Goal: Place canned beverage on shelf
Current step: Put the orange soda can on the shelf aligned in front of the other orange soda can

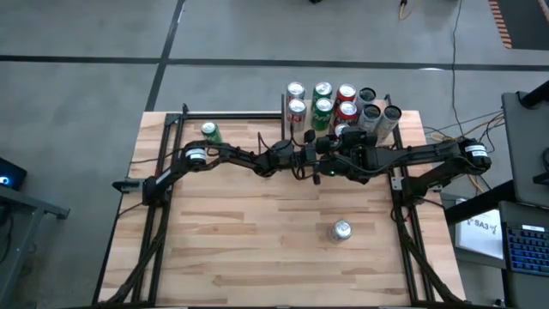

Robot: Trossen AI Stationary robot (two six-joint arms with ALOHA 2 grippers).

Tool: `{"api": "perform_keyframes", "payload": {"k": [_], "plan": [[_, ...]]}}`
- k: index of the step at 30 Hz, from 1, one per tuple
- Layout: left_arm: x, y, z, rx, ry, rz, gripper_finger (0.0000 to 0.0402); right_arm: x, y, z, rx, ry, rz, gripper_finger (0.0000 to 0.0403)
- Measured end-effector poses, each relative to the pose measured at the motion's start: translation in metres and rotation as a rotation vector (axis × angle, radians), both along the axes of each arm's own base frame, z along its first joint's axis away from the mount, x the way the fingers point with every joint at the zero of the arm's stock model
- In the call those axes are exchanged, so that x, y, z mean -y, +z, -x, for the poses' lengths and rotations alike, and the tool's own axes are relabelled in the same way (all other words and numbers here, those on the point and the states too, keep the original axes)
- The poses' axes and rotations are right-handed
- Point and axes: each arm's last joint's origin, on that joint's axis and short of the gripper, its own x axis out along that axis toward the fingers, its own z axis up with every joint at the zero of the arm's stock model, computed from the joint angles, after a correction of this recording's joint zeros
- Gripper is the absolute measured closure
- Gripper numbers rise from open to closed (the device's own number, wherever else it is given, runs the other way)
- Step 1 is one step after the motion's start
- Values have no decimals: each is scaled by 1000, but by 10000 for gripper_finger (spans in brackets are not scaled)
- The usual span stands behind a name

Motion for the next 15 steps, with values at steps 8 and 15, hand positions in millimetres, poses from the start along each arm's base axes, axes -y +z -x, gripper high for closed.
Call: {"api": "perform_keyframes", "payload": {"k": [8, 15], "plan": [[-3, -1, 0, 2, 69, 20, 281, 0, 0, 0, 9, 0, 0, 106], [-4, -1, 0, 4, 74, 35, 281, 0, 0, -1, 14, 5, -10, 96]]}}
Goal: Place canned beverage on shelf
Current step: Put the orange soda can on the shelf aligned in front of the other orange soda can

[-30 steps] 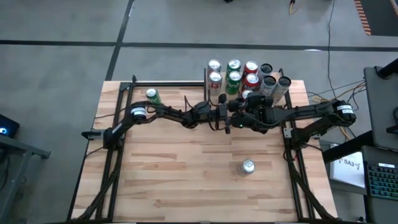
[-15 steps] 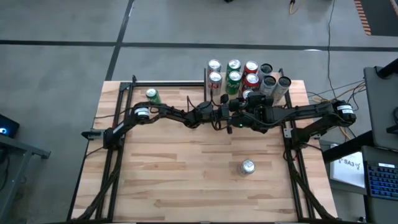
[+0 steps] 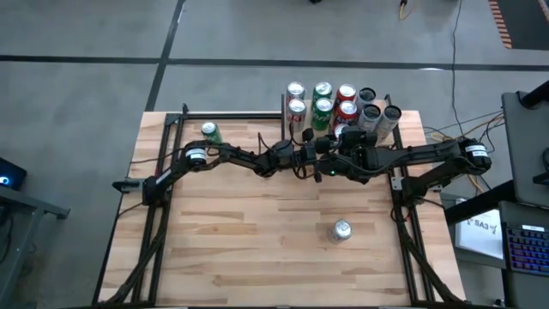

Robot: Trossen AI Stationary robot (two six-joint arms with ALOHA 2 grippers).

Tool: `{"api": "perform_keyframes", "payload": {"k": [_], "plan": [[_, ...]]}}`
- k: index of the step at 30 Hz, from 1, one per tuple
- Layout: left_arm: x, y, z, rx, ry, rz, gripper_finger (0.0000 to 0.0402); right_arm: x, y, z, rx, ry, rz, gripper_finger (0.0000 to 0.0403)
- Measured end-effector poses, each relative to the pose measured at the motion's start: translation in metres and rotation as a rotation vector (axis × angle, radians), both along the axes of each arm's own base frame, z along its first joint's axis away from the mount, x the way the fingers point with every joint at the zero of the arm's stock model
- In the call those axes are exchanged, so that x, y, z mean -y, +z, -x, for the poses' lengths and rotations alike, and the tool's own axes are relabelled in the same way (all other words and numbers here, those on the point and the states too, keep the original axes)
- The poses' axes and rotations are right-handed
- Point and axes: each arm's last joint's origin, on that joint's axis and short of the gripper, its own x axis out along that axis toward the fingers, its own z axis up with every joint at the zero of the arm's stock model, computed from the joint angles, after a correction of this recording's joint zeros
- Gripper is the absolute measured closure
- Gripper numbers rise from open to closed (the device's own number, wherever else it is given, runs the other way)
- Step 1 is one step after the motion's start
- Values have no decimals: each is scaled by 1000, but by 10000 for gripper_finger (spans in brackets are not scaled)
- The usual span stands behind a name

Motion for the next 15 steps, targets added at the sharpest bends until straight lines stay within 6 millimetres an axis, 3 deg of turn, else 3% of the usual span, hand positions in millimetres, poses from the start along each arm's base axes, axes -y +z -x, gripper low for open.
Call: {"api": "perform_keyframes", "payload": {"k": [15], "plan": [[-1, -1, 0, 1, 0, 45, 281, 0, 0, -1, 5, 14, -21, 82]]}}
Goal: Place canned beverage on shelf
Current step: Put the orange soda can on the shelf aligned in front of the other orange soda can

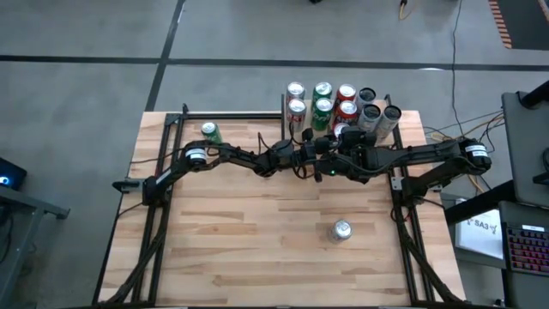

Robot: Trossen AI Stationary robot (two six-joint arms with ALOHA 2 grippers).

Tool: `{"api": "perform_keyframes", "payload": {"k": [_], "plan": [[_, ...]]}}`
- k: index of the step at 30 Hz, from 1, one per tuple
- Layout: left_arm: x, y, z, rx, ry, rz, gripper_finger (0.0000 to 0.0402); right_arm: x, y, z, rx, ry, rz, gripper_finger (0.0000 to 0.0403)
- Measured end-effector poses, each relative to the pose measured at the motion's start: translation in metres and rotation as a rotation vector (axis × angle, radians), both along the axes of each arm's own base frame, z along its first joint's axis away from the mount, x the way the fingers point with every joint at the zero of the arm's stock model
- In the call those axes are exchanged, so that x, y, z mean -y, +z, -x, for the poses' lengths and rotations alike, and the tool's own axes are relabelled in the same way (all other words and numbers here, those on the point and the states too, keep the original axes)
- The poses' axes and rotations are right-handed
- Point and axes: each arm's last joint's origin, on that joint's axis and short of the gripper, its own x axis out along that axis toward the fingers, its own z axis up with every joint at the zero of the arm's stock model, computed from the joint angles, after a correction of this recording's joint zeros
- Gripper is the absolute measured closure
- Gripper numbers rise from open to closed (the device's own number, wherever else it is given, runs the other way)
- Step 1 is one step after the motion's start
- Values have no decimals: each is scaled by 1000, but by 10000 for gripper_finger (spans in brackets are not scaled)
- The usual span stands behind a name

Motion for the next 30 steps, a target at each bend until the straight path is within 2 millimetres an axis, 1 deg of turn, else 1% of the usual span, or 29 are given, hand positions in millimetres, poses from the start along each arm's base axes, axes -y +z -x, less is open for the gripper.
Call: {"api": "perform_keyframes", "payload": {"k": [11, 30], "plan": [[-1, -1, 0, -15, 6, -10, 281, 0, 0, 0, -13, -1, 8, 69], [-1, -3, 0, -23, 5, -9, 281, 0, 1, 0, -16, -11, 28, 69]]}}
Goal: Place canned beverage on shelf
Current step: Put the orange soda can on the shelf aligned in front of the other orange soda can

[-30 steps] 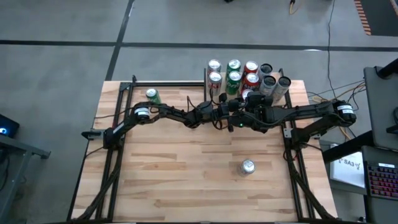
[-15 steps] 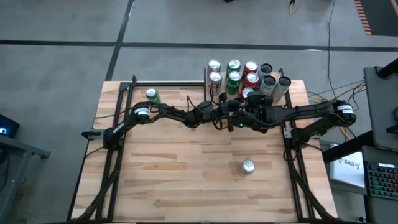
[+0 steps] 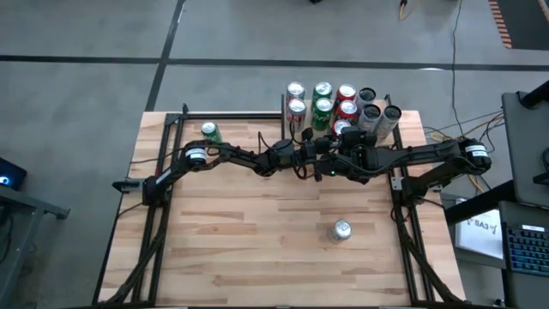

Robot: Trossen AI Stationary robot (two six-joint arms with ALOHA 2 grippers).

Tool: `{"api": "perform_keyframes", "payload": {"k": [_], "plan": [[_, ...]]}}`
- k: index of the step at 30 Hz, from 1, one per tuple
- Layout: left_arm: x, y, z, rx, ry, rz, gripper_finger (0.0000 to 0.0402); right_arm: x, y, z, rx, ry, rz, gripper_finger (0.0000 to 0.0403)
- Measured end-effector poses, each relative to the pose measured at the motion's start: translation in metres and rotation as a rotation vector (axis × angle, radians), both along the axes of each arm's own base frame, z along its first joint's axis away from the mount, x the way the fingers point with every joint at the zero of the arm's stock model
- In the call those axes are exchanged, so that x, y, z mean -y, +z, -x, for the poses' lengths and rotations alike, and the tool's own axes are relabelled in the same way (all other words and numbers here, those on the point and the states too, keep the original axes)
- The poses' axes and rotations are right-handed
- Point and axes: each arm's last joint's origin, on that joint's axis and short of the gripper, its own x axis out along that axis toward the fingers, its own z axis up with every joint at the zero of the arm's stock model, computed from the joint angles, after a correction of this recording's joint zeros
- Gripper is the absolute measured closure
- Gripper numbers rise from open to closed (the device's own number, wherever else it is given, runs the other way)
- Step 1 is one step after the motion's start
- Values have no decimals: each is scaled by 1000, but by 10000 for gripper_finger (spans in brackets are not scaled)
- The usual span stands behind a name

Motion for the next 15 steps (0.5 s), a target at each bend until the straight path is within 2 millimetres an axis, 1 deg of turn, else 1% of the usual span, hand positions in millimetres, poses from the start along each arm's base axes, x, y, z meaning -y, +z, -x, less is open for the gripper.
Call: {"api": "perform_keyframes", "payload": {"k": [5, 15], "plan": [[0, 0, 0, 0, 0, 0, 281, 0, 1, 0, -4, 1, 1, 69], [0, 0, 0, -1, -3, -1, 281, 0, 10, -3, -17, 10, 12, 69]]}}
